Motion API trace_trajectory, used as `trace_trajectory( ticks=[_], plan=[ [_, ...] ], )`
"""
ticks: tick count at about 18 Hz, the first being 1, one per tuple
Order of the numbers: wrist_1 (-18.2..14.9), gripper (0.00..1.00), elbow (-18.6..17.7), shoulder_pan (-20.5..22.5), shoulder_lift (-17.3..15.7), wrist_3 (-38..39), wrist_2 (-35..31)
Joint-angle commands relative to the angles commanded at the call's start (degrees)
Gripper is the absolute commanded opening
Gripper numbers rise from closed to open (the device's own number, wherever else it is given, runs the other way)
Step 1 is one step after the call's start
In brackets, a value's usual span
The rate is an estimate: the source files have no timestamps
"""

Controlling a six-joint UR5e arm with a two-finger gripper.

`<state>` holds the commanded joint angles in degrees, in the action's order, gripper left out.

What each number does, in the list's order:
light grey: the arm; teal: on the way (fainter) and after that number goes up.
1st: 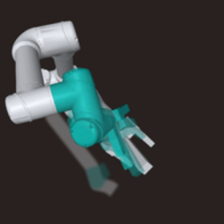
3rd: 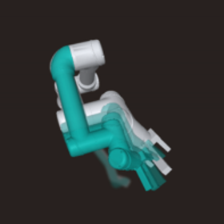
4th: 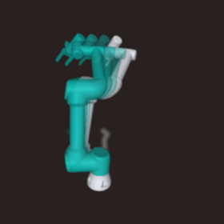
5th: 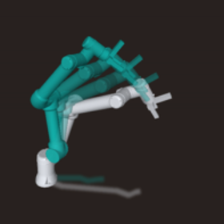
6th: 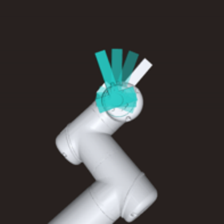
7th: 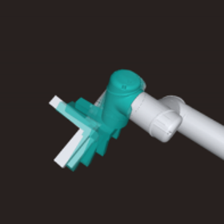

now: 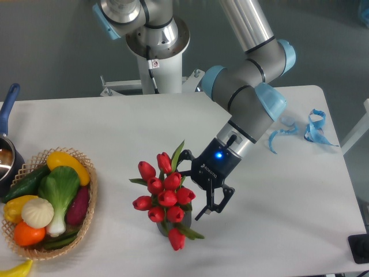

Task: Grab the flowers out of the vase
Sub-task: 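Lower the gripper around the tulip stems above the vase rim, then close the gripper on the tulip stems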

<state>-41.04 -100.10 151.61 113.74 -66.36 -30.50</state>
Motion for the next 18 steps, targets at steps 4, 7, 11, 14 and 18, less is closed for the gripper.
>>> trace_trajectory(
  ticks=[4,7,11,14,18],
  plan=[
    [0.09,1.00,-1.67,0.01,-0.53,0.00,0.00],
    [0.09,1.00,-2.46,-0.87,-1.67,0.17,0.00],
    [0.09,0.93,-2.11,-2.10,-1.59,0.35,0.09],
    [0.09,0.77,-2.02,-2.72,-1.15,0.18,0.09],
    [0.09,0.33,-1.50,-2.63,-1.15,0.17,0.00]
  ],
)
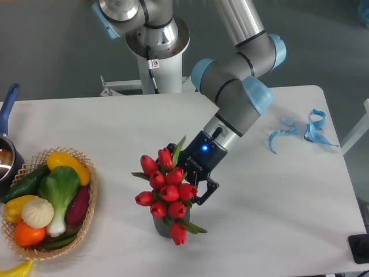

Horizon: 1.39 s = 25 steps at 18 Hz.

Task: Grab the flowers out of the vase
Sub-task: 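Close the gripper on the tulip stems, then lift the tulips up out of the vase and carry them away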

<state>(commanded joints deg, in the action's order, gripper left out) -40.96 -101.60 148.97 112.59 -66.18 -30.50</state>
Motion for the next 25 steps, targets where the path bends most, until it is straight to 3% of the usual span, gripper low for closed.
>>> trace_trajectory(
  ticks=[3,4,10,25],
  plan=[
    [0.00,0.02,0.00,0.17,-0.17,0.00,-0.09],
    [0.09,0.00,0.00,0.18,-0.26,0.00,-0.26],
    [0.17,0.00,0.97,1.58,-2.02,1.05,0.52],
    [0.17,0.00,9.31,1.67,-4.04,27.67,3.60]
  ],
)
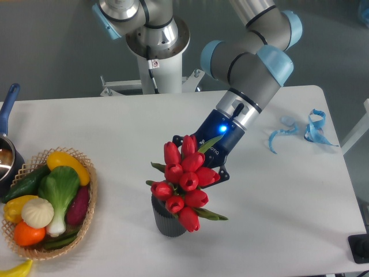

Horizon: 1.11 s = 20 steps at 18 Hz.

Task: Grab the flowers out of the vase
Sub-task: 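Lift the tulips up out of the vase and carry them away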

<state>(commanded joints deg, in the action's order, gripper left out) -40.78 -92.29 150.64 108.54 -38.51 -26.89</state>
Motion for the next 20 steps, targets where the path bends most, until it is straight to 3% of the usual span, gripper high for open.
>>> trace_trajectory(
  ticks=[6,12,17,20],
  plan=[
    [0.00,0.00,3.61,1.14,-0.09,5.10,0.96],
    [0.00,0.00,6.60,6.49,-2.02,12.14,7.02],
    [0.00,0.00,6.78,11.76,-3.43,11.62,10.90],
    [0.09,0.00,5.73,13.97,-4.74,4.18,10.28]
  ],
)
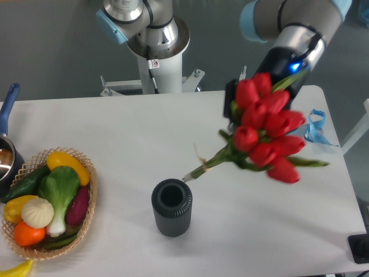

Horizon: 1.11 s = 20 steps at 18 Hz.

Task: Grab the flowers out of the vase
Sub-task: 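Lift the tulips up out of the vase and carry them away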

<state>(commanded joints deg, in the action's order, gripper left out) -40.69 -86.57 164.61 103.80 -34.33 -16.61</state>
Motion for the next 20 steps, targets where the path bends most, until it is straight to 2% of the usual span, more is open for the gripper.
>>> trace_trajectory(
  ticks=[3,5,7,10,13,17,20],
  plan=[
    [0.09,0.00,-1.32,0.45,-0.26,-6.08,-1.66],
    [0.09,0.00,-2.37,0.53,-0.70,-10.03,-8.23],
    [0.00,0.00,-5.00,0.36,-2.37,-15.48,-15.96],
    [0.00,0.00,-9.66,0.54,-3.51,-21.64,-21.00],
    [-0.18,0.00,-12.65,0.27,-4.40,-23.84,-24.59],
    [-0.26,0.00,-15.90,-1.57,-5.80,-26.66,-38.21],
    [-0.35,0.00,-16.26,-1.84,-5.72,-26.84,-42.09]
  ],
)
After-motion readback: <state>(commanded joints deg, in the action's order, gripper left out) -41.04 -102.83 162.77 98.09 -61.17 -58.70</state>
